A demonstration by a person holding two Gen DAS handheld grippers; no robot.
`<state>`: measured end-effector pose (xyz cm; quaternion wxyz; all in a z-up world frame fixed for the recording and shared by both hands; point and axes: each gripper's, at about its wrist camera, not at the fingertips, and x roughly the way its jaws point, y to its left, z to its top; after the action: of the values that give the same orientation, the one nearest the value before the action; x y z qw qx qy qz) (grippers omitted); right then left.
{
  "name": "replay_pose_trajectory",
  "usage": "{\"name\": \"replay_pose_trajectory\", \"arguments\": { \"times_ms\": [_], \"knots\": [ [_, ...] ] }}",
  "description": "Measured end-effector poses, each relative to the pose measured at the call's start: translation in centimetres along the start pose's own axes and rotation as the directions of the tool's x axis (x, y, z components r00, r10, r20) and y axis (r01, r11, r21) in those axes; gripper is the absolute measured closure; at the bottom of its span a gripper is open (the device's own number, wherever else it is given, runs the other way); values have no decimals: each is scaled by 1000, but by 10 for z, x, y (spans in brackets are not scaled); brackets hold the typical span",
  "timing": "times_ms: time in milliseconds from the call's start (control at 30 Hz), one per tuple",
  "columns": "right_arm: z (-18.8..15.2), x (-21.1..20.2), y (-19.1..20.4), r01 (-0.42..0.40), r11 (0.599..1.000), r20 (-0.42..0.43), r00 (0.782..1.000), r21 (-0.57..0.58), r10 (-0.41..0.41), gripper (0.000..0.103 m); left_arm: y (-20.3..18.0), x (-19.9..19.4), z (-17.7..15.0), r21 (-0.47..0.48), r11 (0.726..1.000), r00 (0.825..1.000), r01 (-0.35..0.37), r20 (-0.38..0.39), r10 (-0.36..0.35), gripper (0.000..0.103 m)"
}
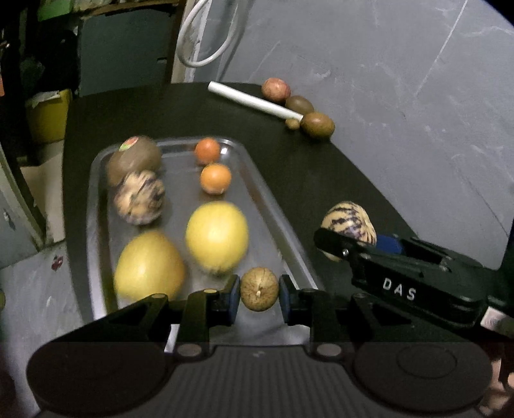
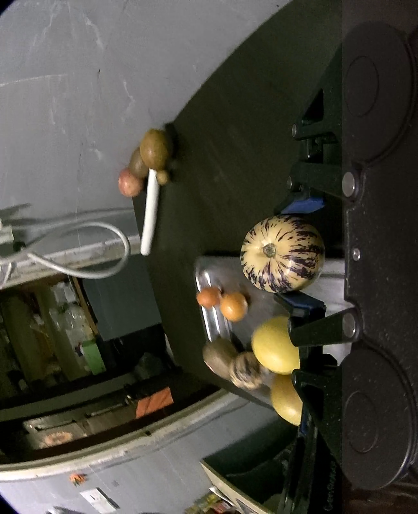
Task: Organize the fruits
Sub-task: 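Carry the small fruit and striped melon to the tray and release both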
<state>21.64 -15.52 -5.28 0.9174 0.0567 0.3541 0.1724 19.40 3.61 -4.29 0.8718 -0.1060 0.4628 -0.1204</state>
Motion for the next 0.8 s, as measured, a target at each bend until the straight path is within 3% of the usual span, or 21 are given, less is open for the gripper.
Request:
{"name": "replay_pose_trajectory", "arguments": {
  "times_ms": [267,800],
  "knots": [
    [-19,-10,25,-31,999,-41,999,-45,29,52,16,-19,-28,-37,999,1000,-10,-24,9,75],
    [-21,9,63,-90,985,-93,993,-147,77,52,56,-20,-41,-159,982,994,-105,-5,106,75]
  ]
}}
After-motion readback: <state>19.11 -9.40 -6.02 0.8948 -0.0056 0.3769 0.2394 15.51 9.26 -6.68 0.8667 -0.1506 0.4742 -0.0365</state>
